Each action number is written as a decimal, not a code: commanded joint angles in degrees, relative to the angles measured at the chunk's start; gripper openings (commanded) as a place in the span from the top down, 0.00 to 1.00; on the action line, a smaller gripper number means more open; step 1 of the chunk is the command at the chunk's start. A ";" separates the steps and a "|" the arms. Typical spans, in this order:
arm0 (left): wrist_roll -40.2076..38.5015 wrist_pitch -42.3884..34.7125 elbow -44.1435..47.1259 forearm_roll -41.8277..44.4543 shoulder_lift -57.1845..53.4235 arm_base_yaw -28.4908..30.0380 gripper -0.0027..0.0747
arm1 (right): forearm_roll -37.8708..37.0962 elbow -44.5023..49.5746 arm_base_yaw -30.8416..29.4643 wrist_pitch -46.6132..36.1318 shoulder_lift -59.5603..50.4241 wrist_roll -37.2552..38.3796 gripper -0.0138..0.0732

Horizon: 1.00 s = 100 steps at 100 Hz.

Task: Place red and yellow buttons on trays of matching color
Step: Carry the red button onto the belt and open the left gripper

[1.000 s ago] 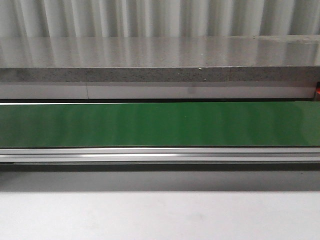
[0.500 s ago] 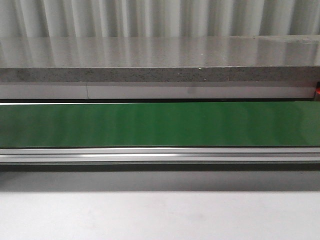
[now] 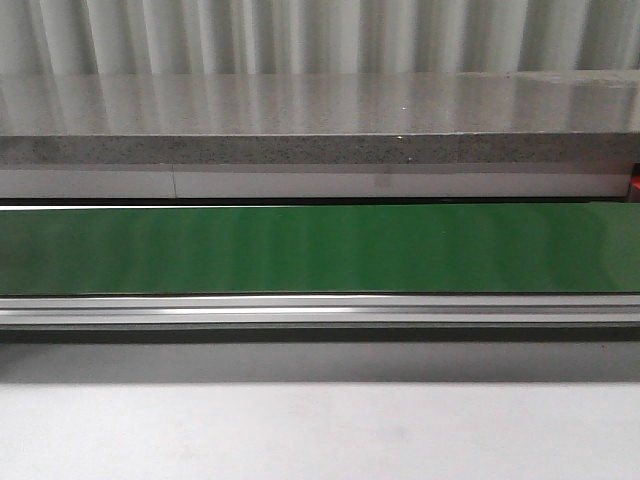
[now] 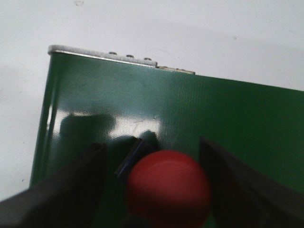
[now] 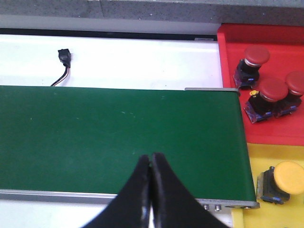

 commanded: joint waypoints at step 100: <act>3.23 -5.94 -2.43 -3.91 -4.18 14.72 0.16 | 0.41 -1.50 0.01 -3.29 -0.60 -0.58 0.92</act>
